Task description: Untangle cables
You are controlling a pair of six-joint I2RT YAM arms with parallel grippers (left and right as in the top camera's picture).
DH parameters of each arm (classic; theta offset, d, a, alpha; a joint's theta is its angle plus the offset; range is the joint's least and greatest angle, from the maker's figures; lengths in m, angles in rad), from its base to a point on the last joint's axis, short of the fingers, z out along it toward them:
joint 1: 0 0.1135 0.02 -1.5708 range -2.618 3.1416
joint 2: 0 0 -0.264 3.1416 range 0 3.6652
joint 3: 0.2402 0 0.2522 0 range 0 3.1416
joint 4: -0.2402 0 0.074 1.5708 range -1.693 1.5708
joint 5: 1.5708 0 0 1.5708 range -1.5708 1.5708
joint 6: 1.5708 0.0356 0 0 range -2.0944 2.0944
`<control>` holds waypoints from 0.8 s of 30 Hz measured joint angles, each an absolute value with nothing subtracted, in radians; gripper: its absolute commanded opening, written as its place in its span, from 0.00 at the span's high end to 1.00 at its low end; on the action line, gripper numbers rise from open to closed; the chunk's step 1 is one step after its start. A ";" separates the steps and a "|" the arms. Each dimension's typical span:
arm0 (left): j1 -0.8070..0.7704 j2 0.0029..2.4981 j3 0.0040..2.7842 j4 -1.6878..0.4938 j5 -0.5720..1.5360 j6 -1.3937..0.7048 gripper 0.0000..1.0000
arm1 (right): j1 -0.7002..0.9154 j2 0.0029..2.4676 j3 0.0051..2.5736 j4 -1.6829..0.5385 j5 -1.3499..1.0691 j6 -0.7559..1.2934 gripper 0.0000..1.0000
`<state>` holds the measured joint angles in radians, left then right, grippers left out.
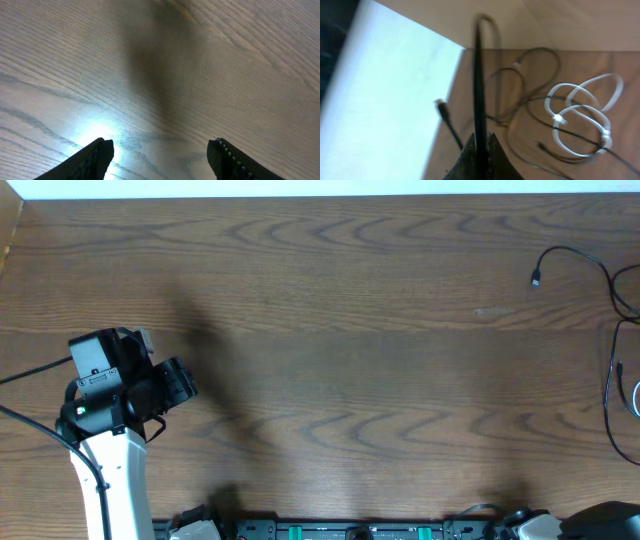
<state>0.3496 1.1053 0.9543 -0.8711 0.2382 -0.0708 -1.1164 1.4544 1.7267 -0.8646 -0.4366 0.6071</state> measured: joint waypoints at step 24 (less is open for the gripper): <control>0.350 1.105 0.954 -0.873 0.238 -0.070 0.34 | -1.133 1.769 1.733 -1.011 -0.261 0.858 0.43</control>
<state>0.3496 1.1053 0.9543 -0.8726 0.2382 -0.0704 -1.1332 1.7691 1.7332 -1.0107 -0.2611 0.8577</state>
